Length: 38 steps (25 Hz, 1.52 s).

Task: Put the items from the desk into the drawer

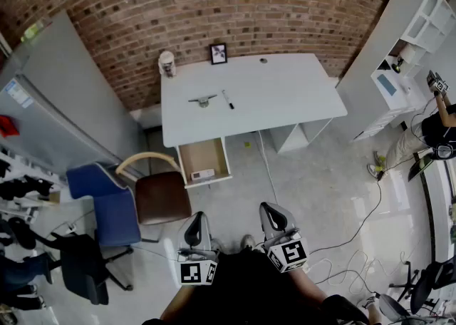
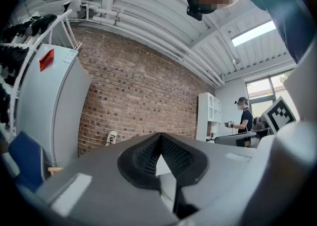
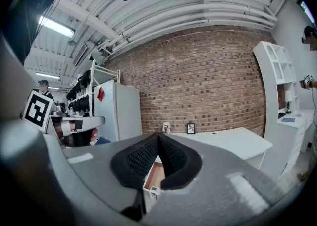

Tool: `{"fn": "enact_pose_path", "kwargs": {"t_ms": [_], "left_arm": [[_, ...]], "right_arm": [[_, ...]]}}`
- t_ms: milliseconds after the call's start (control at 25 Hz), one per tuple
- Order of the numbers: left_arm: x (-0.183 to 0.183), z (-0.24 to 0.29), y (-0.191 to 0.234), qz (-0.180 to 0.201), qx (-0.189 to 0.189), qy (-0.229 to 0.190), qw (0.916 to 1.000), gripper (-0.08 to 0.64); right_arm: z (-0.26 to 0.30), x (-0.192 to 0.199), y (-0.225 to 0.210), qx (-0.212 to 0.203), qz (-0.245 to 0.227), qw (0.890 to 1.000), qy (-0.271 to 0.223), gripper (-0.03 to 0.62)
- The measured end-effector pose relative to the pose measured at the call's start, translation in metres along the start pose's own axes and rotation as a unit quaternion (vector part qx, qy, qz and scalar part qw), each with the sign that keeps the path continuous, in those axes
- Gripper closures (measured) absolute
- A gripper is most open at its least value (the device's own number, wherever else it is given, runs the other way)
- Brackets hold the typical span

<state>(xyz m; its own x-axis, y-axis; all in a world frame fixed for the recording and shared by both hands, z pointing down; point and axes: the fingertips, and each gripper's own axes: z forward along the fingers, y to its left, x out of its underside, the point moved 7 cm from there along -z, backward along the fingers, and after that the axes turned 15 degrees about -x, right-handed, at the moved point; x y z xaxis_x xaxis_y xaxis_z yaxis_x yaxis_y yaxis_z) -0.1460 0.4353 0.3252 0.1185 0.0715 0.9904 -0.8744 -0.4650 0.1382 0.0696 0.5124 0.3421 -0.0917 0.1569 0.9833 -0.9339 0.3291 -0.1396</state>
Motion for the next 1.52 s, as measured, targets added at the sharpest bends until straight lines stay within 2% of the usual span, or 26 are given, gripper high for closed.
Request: {"fn": "enact_pose_path", "kwargs": {"t_ms": [440, 480, 560, 600, 1000, 1520], "left_arm": [[-0.001, 0.000, -0.007, 0.002, 0.003, 0.000, 1.0000, 0.541], [-0.001, 0.000, -0.008, 0.003, 0.003, 0.000, 1.0000, 0.541], [-0.001, 0.001, -0.008, 0.005, 0.001, 0.000, 1.0000, 0.541], [-0.001, 0.001, -0.009, 0.005, -0.001, -0.001, 1.0000, 0.541], [-0.002, 0.006, -0.015, 0.010, -0.014, -0.003, 0.9999, 0.541], [0.001, 0.007, -0.063, 0.005, -0.055, 0.000, 0.9985, 0.540]], "right_arm": [[-0.005, -0.008, -0.004, 0.006, -0.006, 1.000, -0.012, 0.586], [-0.005, -0.008, -0.005, 0.006, -0.002, 1.000, -0.016, 0.569], [-0.005, -0.008, -0.008, 0.003, 0.003, 1.000, -0.015, 0.441], [-0.004, -0.008, -0.009, 0.003, 0.000, 1.000, -0.012, 0.422], [-0.012, -0.005, -0.021, 0.005, -0.004, 1.000, -0.009, 0.422], [-0.041, 0.003, -0.064, -0.026, 0.002, 1.000, -0.003, 0.422]]}}
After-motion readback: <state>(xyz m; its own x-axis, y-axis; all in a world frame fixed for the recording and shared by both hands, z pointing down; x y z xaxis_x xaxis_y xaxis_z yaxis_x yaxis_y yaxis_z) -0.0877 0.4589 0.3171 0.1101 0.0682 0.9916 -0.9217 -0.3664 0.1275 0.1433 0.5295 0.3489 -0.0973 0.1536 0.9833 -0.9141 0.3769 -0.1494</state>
